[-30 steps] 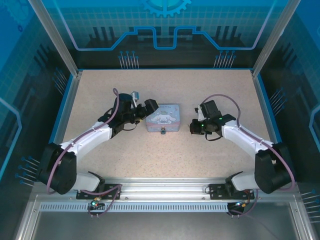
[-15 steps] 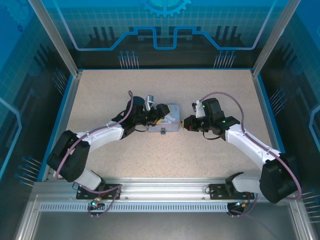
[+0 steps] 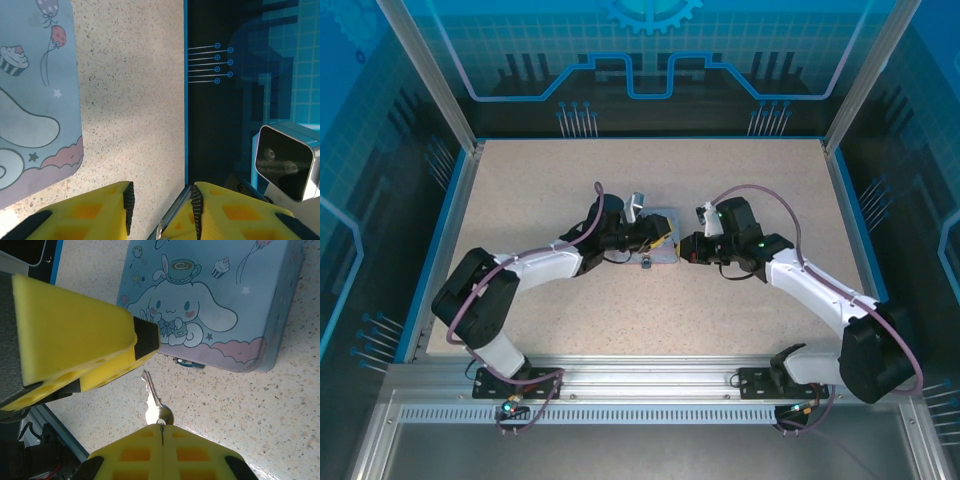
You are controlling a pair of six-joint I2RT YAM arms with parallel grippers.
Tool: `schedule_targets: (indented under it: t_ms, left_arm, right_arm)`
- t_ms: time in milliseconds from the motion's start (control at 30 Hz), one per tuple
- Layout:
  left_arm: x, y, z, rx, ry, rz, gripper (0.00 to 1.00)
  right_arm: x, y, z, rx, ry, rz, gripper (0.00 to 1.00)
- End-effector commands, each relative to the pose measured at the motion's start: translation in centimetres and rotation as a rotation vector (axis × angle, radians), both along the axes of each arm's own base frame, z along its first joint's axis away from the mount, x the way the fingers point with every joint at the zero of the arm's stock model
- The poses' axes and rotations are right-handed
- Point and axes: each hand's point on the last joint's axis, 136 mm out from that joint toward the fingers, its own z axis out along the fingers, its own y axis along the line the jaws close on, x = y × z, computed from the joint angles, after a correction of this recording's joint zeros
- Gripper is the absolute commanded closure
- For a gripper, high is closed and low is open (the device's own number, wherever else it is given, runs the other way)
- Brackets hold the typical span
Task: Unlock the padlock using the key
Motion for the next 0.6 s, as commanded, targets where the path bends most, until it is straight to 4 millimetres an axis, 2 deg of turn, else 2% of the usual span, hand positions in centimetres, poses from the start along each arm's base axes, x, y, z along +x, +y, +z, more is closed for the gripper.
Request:
schedule_targets:
  t_ms: [0, 233, 567]
  left_arm:
    - [0.0, -1.3, 1.4, -0.036, -0.034, -0.04, 0.64]
    - [-0.1, -1.7, 0.6, -0.031, -0.018, -0.051, 0.73]
    - [-0.2, -2.0, 0.2, -0.029, -0.015, -0.062, 0.79]
  right_arm:
    - [0.3, 0.9, 1.2, 0.029, -0.02, 0.015, 1.0]
    - [0.3, 1.0, 1.2, 0.028, -0.02, 0.015, 1.0]
    - [0.3, 0.9, 1.1, 0.023, -0.02, 0.016, 1.0]
